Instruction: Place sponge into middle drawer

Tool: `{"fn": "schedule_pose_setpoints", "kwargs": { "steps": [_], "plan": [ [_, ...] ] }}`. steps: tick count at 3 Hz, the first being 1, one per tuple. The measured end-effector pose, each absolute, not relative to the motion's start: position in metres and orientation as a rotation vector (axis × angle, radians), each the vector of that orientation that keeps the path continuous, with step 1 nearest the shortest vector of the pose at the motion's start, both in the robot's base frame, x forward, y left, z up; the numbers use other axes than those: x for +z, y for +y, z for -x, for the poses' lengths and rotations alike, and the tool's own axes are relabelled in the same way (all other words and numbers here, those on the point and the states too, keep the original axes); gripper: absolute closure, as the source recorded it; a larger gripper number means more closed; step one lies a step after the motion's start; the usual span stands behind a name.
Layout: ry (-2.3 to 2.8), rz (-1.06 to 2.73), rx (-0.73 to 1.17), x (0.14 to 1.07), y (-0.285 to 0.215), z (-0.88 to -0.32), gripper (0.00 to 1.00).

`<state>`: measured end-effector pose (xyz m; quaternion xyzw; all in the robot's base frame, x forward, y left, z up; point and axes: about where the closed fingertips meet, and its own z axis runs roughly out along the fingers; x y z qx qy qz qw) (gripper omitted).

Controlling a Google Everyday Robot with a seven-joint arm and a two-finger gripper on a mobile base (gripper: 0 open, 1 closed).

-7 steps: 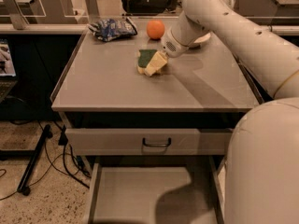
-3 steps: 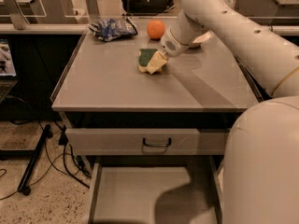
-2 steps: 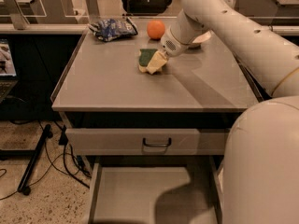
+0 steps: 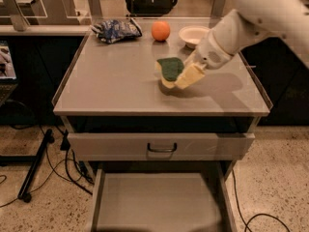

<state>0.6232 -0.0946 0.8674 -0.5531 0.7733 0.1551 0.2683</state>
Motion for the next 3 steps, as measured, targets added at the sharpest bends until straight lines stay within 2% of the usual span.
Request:
{"fn": "schedule_pose_setpoints", "kwargs": {
  "steps": [2, 3],
  "plan": [
    [1.815, 1.676, 0.506, 0.892, -0.156, -0.502, 1.00],
    [1.770, 1.675, 0.513, 0.888, -0.163, -0.463, 1.00]
  ]
}}
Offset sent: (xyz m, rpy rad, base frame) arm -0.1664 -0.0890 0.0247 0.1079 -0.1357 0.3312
